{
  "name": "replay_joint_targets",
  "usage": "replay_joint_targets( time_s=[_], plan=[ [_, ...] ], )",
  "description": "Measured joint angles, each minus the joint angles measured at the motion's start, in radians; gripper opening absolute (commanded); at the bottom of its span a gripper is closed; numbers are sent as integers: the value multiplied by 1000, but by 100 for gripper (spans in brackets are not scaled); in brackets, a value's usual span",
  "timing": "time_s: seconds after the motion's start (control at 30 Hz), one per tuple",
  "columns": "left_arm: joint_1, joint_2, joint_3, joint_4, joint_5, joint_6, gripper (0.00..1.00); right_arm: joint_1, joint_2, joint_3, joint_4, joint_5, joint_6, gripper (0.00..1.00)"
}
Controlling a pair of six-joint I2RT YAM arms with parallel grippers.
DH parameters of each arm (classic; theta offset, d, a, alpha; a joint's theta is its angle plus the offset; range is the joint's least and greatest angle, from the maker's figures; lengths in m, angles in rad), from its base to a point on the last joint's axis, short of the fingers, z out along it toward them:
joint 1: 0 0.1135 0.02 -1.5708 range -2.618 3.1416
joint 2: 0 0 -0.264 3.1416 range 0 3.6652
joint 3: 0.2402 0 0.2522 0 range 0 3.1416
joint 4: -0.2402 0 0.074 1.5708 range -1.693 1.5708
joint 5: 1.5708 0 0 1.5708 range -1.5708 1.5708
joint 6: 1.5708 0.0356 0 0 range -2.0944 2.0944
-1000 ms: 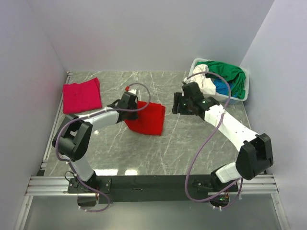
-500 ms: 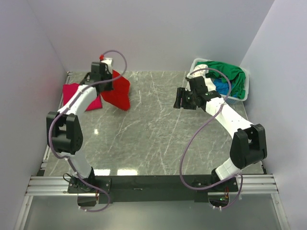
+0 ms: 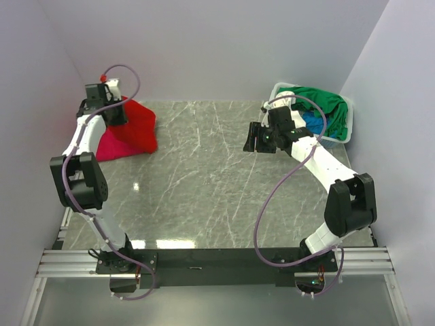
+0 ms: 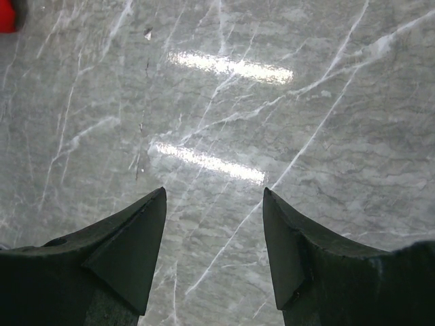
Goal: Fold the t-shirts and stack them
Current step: Neatly place the folded tshirt to the corner
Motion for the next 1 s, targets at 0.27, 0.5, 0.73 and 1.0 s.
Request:
replay_joint_targets(
  time_s=[0.27,0.5,0.73,1.0],
  plan=[
    [89,0,0,7,72,-23,0,0,0,-4,11,-19,0,66],
    [173,2,-39,71,87,-55,0,0,0,-10,15,-31,0,66],
    [222,77,-58,130,77,-80,0,0,0,-12,15,-46,-1,66],
    [228,237,-9,132,10,-108,14,0,-3,-23,17,-55,-1,66]
  ],
)
